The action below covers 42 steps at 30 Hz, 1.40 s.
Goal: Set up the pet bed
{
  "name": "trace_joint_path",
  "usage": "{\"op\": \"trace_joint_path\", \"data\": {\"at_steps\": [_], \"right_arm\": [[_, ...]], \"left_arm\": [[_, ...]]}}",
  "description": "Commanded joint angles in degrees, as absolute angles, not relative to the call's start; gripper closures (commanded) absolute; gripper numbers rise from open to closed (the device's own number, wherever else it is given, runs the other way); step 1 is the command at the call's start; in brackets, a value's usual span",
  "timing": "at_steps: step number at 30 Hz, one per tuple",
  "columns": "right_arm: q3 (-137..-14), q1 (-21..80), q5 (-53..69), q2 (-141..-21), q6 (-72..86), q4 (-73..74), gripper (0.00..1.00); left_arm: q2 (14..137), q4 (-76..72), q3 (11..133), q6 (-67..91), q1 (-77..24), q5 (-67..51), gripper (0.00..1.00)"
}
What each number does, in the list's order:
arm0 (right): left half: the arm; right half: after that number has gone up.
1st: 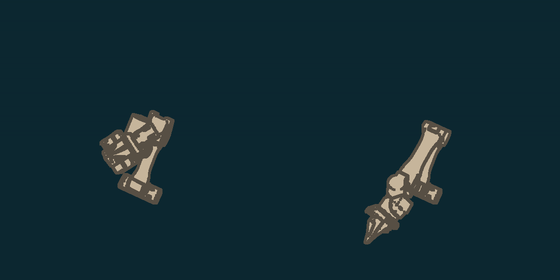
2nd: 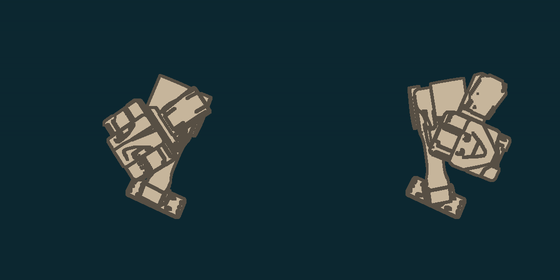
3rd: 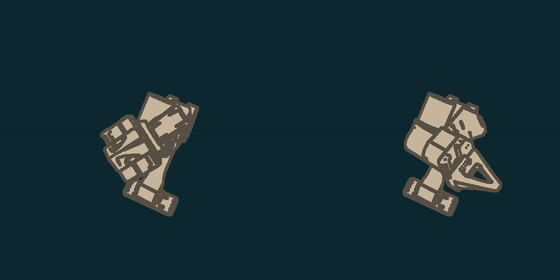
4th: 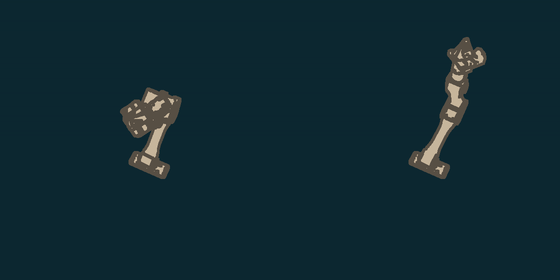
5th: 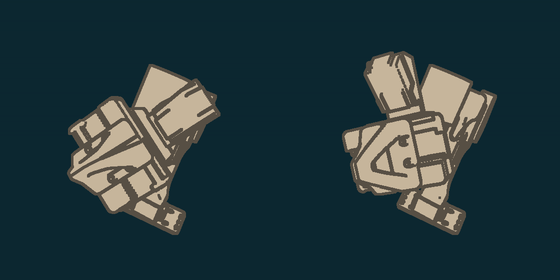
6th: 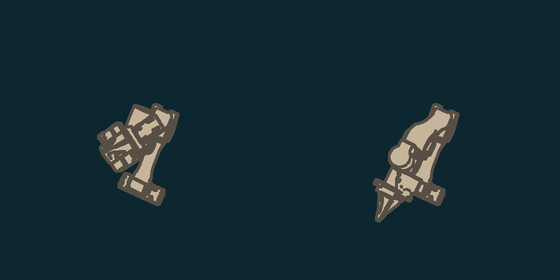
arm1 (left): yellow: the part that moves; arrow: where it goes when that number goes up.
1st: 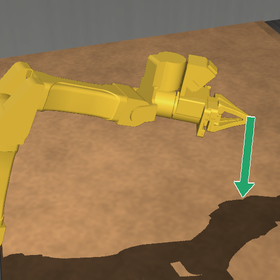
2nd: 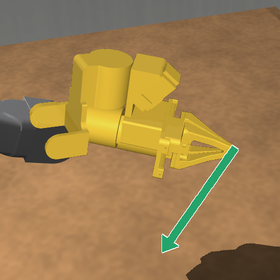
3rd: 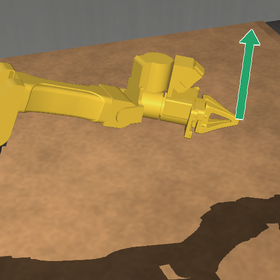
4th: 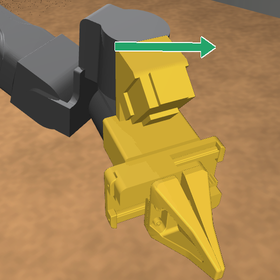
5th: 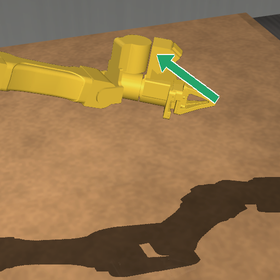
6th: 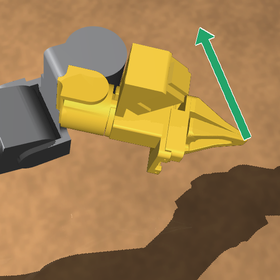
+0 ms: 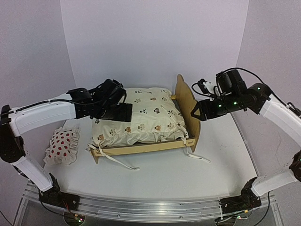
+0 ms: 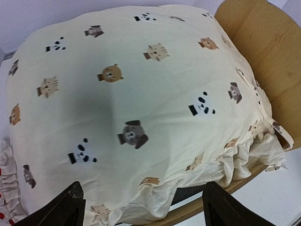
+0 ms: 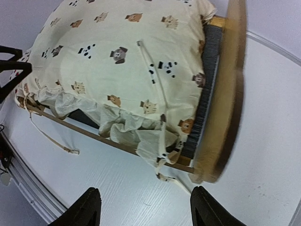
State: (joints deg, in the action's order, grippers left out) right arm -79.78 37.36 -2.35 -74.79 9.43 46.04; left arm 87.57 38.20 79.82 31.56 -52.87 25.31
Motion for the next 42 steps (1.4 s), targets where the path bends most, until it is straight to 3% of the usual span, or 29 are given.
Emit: {"op": "trace_joint_path", "data": {"at_steps": [1,17,27,34,42], "right_arm": [[-85.15,40.47,1.91,-82.48,9.4,44.39,0.35],[-108.42,42.22,-13.78,-112.35,2.97,44.04,0.46],[-116.01,39.58,-15.16,-121.15,2.58,43.97,0.51],[-115.72,38.15,-11.81,-121.84,3.38,43.88,0.7],[-113.17,38.14,-11.11,-118.83,2.41,43.6,0.98]], "left_arm": [[91.41,34.52,83.77,26.84,-55.6,24.31,0.14],[87.68,30.37,73.36,25.62,-56.69,21.53,0.17],[85.02,29.45,69.34,26.3,-56.69,20.53,0.17],[85.01,29.28,68.77,26.44,-56.71,20.22,0.18],[85.88,29.03,69.89,25.86,-56.69,19.56,0.18]]}}
